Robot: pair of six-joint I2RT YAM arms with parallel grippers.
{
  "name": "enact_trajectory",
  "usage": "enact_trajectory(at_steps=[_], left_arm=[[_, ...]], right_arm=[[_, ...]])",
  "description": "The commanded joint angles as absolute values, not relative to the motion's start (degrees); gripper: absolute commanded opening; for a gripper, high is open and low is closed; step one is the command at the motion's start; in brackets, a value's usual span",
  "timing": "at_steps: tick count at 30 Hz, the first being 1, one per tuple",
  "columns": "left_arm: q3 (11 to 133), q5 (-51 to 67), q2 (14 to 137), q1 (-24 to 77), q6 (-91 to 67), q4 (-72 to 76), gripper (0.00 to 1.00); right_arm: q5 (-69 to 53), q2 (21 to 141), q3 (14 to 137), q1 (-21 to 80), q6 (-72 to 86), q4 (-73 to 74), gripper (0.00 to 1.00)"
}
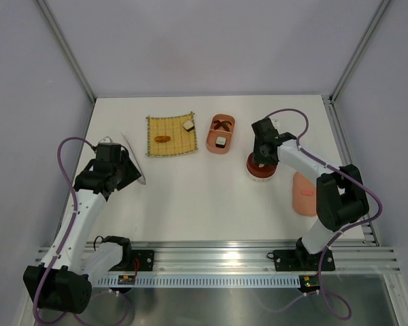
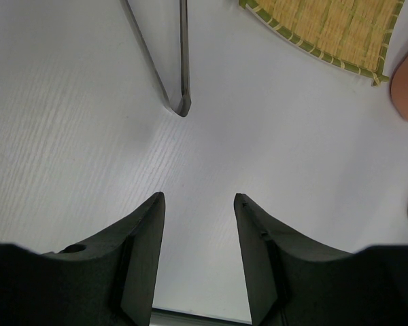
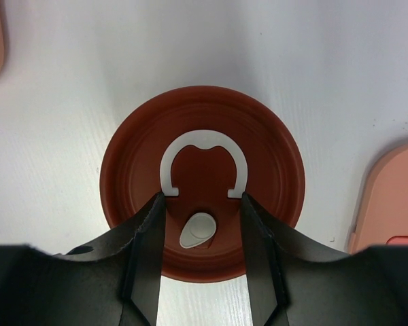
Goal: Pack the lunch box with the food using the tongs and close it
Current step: Close the box lid on the packing box.
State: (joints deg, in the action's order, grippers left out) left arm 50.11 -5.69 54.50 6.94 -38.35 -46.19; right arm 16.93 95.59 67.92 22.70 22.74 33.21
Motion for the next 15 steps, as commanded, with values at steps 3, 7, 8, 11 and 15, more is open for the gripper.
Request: enact_trajectory(at_steps=[3,7,8,11,15], left_arm=[[49.92,-4.31,55.02,6.68,-37.62,-43.42,0.49],[49.83,-4.22,55.02,6.68,-37.62,-43.24,0.49],[49.83,-4.13,55.02,6.68,-37.62,-43.24,0.49],[49.66,-3.96,55.19,6.68,-37.71,-42.98,0.48],[49.75,-4.04,55.02,6.68,-37.71,-43.15,0.48]], right_arm=[[19.60,91.06,64.17,22.15,23.12,30.06,0.11],[19.95,87.98,62.75,22.15,22.59,28.13,0.11],[20.04,88.07,62.84,22.15,22.50,28.21,0.11],[19.95,89.21,62.67,22.24,22.76,28.39,0.11],[19.60,89.56,60.91,22.24,23.55,26.55,0.11]])
